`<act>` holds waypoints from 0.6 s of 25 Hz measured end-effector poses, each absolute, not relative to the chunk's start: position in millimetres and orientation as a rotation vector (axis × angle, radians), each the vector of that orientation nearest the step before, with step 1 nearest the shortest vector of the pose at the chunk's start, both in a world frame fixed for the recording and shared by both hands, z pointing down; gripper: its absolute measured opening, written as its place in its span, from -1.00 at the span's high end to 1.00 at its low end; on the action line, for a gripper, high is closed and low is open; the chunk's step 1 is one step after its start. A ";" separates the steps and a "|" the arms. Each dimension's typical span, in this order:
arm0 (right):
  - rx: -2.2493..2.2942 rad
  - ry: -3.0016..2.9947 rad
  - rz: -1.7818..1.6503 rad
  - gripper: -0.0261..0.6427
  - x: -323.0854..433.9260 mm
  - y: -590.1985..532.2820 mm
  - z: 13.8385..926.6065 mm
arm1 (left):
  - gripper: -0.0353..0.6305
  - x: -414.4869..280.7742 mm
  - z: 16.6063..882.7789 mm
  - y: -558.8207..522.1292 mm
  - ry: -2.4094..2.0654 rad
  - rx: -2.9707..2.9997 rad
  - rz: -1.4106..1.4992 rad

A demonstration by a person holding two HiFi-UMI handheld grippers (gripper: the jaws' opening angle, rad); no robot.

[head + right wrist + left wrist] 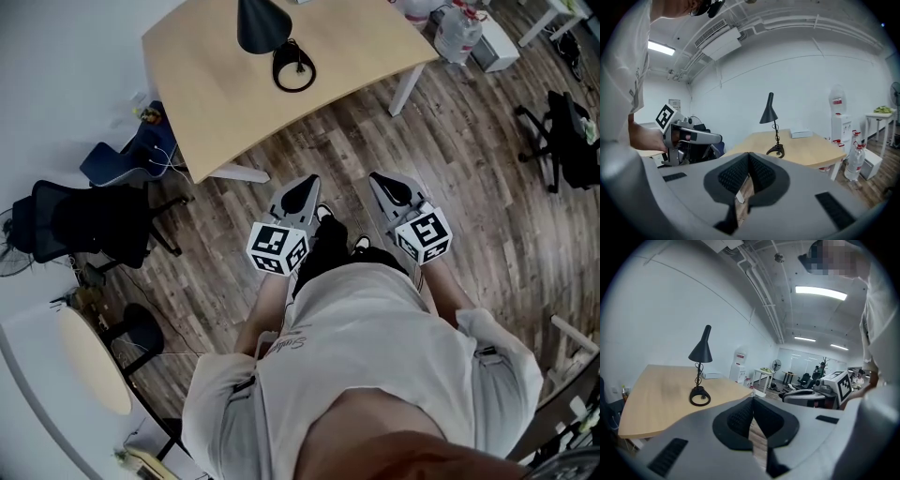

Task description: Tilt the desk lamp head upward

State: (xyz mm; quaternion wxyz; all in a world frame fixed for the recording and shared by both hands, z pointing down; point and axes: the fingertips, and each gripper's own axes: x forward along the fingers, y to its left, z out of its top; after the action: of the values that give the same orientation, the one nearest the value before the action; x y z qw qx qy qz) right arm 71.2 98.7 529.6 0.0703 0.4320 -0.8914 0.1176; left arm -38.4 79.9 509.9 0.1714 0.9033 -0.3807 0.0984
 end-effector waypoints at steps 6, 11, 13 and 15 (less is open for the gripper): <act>1.334 -2.651 0.366 0.94 61.0 53.7 533.2 | 0.85 -46.7 515.7 23.4 -1.051 2.570 0.252; 1.385 -2.620 0.347 0.94 56.0 -1.9 518.5 | 0.85 -41.9 495.4 -36.2 -0.981 2.645 0.203; 1.393 -2.613 0.315 0.94 49.8 -26.5 510.4 | 0.85 -44.7 489.4 -55.7 -0.954 2.663 0.182; 1.421 -2.601 0.273 0.94 45.3 -50.6 502.6 | 0.85 -49.6 486.3 -73.0 -0.930 2.684 0.176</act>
State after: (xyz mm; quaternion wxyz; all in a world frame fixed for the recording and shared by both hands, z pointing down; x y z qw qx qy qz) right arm 45.3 -50.6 502.6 0.0826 0.4758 -0.8709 0.0914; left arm -49.6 -73.0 486.3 0.1472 0.9328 -0.3231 0.0612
